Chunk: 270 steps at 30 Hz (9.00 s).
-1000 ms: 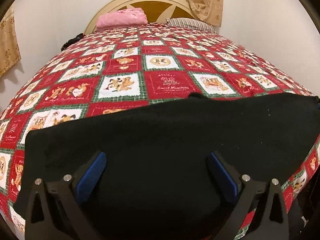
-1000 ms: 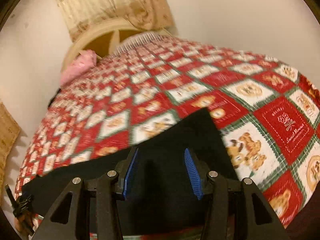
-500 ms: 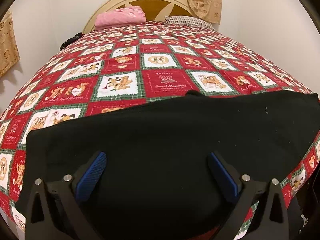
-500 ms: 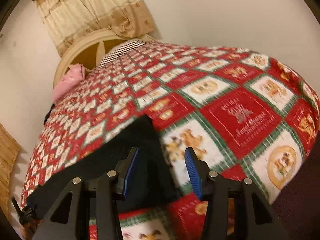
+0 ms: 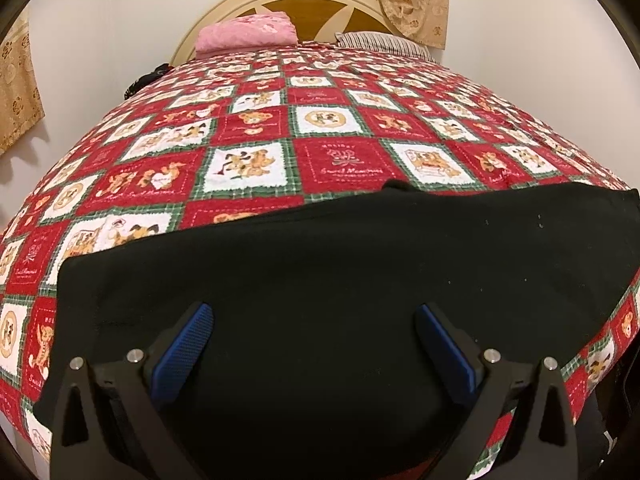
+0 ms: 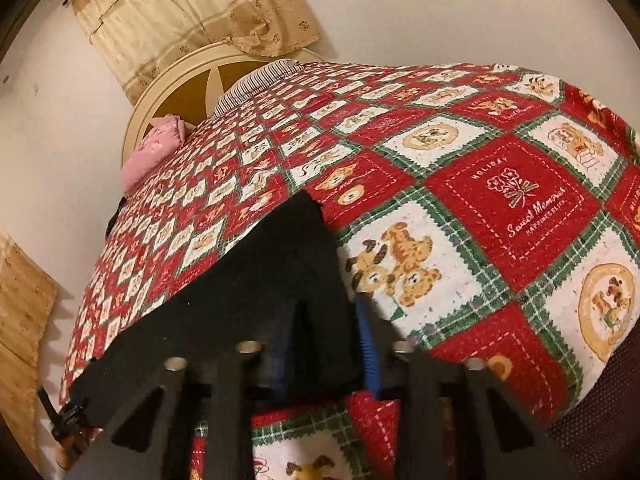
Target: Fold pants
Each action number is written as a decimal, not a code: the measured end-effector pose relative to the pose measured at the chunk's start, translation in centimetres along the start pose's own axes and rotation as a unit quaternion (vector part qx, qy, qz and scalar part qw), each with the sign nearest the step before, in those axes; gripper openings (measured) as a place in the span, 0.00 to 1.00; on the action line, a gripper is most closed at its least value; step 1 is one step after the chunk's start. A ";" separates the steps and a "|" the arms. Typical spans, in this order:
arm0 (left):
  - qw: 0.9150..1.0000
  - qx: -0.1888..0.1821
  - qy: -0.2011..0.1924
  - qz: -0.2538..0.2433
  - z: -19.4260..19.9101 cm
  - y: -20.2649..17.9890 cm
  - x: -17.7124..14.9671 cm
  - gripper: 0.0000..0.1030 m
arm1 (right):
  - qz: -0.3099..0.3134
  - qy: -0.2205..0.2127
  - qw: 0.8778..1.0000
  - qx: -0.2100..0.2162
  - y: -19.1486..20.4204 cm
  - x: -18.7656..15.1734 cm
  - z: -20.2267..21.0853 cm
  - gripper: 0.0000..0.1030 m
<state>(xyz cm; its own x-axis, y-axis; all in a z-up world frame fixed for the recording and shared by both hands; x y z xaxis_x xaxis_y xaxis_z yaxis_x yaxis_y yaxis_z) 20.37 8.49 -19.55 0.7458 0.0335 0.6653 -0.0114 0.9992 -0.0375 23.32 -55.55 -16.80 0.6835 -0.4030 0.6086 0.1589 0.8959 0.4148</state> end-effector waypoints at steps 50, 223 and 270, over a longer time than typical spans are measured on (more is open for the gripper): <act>0.951 -0.304 0.005 -0.059 1.5 -22.7 4.9 1.00 | 0.233 0.080 0.951 0.189 26.4 -13.1 -5.1 0.51; 0.989 -0.005 -0.006 0.151 1.4 14.7 -1.6 0.60 | 0.390 0.079 0.871 0.288 39.6 -24.9 -7.1 0.63; 0.950 -0.300 -0.080 0.015 11.4 -11.6 11.1 0.24 | 0.235 -0.073 0.950 0.192 27.1 -11.9 -1.4 0.67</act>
<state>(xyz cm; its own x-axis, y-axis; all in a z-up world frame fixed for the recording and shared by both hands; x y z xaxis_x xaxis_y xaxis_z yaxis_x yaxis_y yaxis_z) 21.18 -2.46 -3.23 0.6391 0.1124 0.7609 0.3873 0.8076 -0.4446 20.46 -26.18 -13.75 0.5041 -0.0215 0.8634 -0.4311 0.8600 0.2731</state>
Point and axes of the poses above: each gripper's, at about its wrist camera, not at the fingertips, and z roughly against the way its jaws point, y to its left, x to its top, the point moved 5 cm from there along -z, roughly the way its jaws point, and after that the axes turned 1 degree about z, right-handed, at the moved point
